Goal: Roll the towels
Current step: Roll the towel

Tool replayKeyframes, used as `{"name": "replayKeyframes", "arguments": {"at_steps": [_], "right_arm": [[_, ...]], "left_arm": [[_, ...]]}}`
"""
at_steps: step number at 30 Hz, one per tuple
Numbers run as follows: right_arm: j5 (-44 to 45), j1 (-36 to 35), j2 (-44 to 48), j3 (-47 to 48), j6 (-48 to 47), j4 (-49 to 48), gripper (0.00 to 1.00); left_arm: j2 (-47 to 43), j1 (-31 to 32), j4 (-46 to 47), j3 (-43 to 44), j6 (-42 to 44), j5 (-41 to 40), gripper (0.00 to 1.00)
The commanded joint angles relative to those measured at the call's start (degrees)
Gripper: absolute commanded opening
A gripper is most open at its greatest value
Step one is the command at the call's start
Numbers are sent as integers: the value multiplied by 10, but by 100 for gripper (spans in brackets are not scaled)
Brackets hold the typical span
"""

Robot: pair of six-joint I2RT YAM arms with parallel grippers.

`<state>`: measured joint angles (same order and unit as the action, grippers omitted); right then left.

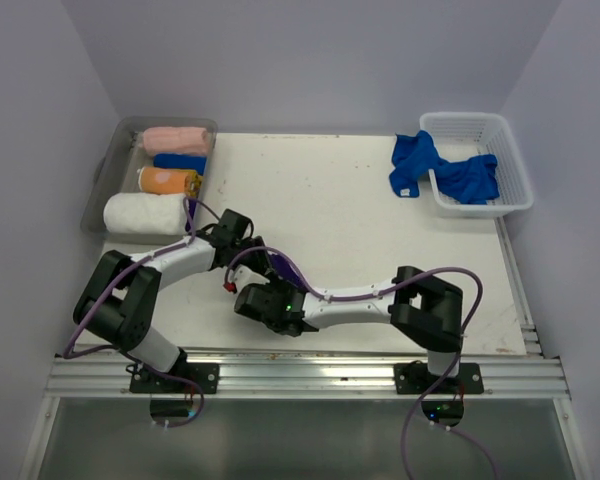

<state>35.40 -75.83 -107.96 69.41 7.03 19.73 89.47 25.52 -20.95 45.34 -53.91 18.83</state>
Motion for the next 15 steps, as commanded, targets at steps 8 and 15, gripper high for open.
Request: {"name": "replayKeyframes", "arguments": {"at_steps": [8, 15], "right_arm": [[-79, 32, 63, -43, 34, -66, 49], [-250, 103, 85, -71, 84, -101, 40]], "left_arm": [[-29, -1, -11, 19, 30, -8, 86], [-53, -8, -13, 36, 46, -1, 100]]}}
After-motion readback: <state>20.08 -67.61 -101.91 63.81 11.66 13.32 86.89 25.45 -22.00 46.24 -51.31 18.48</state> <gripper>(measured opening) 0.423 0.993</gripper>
